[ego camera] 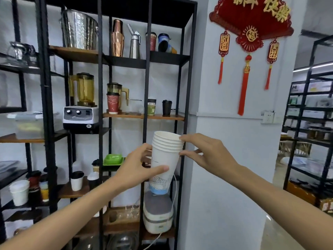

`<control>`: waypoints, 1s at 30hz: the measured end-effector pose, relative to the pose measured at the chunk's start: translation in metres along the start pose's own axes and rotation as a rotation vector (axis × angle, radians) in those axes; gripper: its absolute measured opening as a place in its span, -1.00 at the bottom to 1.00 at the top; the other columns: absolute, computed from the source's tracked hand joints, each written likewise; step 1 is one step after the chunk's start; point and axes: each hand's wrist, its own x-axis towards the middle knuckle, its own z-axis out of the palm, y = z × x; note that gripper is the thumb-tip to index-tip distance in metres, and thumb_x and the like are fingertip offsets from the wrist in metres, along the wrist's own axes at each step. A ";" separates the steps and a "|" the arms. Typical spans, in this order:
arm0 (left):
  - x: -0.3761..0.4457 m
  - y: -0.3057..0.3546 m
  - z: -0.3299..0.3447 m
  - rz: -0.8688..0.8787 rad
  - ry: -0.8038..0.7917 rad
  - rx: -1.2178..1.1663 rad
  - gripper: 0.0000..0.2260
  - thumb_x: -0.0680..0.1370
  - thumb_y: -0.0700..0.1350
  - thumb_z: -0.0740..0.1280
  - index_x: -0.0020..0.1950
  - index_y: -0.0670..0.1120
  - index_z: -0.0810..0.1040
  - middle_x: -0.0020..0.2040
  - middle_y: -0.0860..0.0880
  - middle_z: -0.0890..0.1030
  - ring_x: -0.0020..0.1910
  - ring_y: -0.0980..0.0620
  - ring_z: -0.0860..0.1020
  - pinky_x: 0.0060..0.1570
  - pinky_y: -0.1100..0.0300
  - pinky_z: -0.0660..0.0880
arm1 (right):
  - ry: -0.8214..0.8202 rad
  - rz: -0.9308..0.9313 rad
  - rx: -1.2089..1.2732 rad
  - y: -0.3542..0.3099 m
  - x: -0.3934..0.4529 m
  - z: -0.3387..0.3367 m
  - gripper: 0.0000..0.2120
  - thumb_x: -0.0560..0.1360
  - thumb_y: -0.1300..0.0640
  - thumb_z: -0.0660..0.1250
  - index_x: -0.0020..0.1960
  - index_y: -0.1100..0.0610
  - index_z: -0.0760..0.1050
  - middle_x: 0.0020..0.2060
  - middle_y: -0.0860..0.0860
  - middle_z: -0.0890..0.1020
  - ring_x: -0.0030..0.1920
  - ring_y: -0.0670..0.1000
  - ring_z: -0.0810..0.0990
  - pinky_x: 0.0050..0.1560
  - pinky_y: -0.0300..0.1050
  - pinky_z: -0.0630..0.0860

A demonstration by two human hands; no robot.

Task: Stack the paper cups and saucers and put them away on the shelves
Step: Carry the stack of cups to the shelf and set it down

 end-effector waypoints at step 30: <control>0.480 -0.185 -0.057 0.226 0.043 -0.014 -0.41 0.35 0.25 0.56 0.31 0.11 0.53 0.13 0.17 0.64 -0.05 0.35 0.64 -0.24 0.42 0.58 | -0.061 -0.094 -0.610 0.317 0.285 0.183 -0.62 0.61 -0.10 0.32 0.29 0.13 0.50 0.16 0.06 0.67 -0.10 0.15 0.71 -0.26 0.07 0.67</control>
